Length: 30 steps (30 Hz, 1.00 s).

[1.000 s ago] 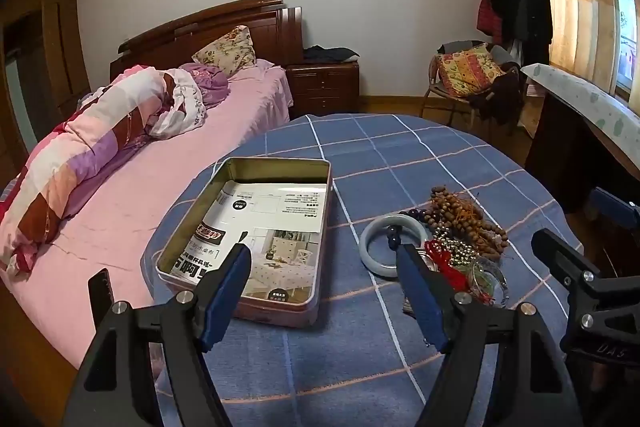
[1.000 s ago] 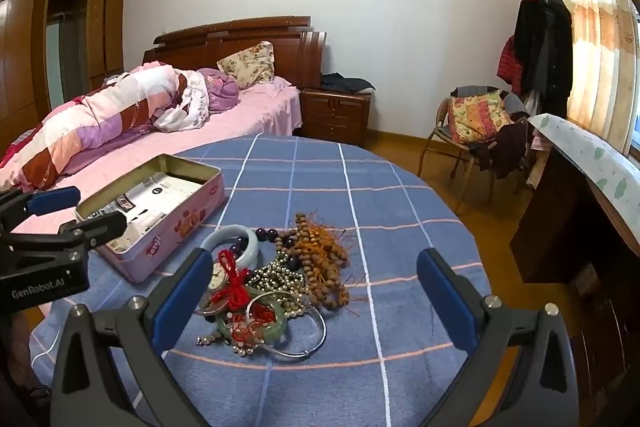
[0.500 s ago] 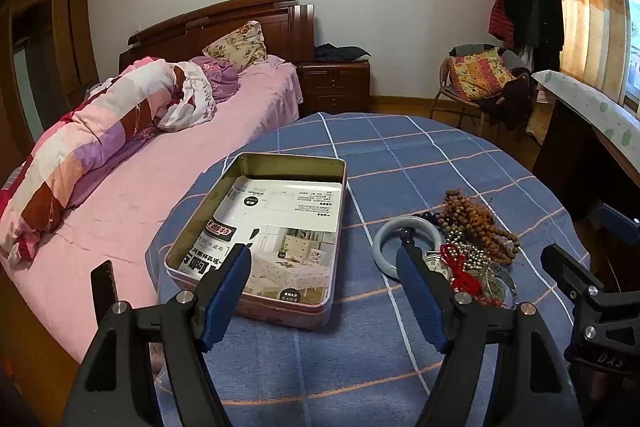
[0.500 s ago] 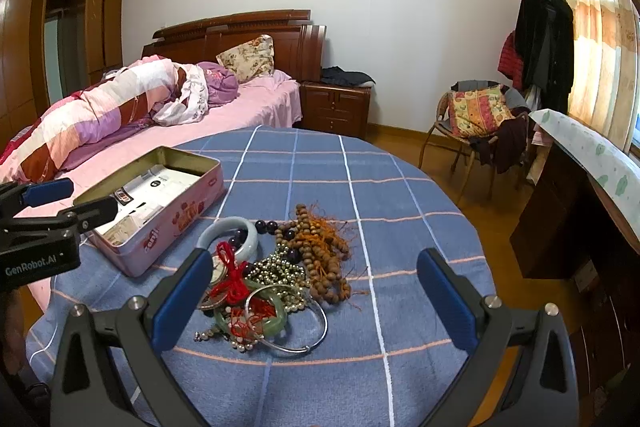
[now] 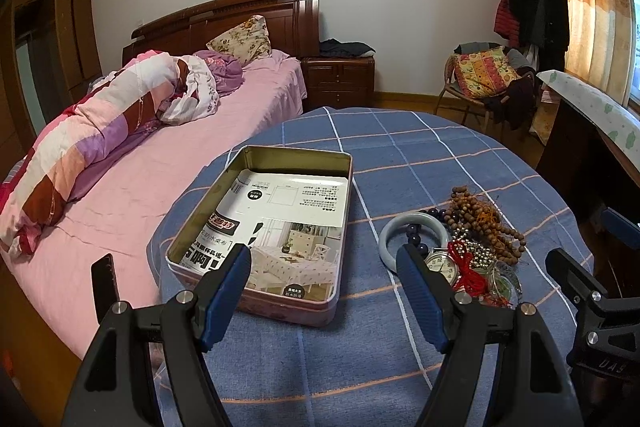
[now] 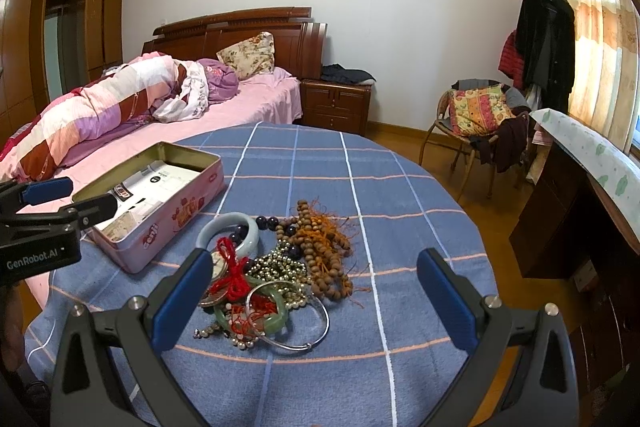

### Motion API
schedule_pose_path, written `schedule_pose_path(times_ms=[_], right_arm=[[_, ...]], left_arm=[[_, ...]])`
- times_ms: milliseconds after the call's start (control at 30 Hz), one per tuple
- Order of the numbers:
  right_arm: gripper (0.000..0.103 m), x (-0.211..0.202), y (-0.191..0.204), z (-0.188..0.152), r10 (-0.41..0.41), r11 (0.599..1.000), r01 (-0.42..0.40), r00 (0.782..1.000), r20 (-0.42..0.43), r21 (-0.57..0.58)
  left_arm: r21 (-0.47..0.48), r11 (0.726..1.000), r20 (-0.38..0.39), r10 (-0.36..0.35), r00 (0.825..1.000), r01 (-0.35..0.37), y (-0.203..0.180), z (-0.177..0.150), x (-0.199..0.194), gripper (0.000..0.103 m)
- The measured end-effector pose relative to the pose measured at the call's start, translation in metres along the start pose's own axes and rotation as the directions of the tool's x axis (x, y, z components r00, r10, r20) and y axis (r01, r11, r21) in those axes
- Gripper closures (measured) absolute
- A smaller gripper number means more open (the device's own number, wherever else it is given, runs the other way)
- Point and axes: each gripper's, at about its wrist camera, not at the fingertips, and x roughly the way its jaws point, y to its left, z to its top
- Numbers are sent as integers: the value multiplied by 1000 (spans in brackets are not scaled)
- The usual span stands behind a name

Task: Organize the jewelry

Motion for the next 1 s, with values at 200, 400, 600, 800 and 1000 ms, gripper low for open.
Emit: schedule_pose_path(times_ms=[200, 400, 600, 800, 1000], right_arm=[[0, -1, -2, -4, -2, 1000, 2, 1000, -2, 0], [0, 0, 1, 0, -3, 1000, 2, 1000, -1, -2], [0, 0, 1, 0, -3, 1000, 3, 1000, -3, -2], [0, 1, 1, 0, -3, 1000, 3, 1000, -4, -1], [0, 0, 1, 1, -3, 1000, 3, 1000, -5, -2]], left_arm=[[-2, 1000, -8, 4, 1000, -4, 1, -1, 2, 28], [-1, 1000, -10, 4, 1000, -4, 1, -1, 1, 28], [-6, 1000, -12, 5, 1000, -5, 2, -1, 2, 28], [-3, 1000, -12, 6, 1000, -6, 2, -1, 2, 28], [-5, 1000, -17, 8, 1000, -8, 4, -1, 3, 28]])
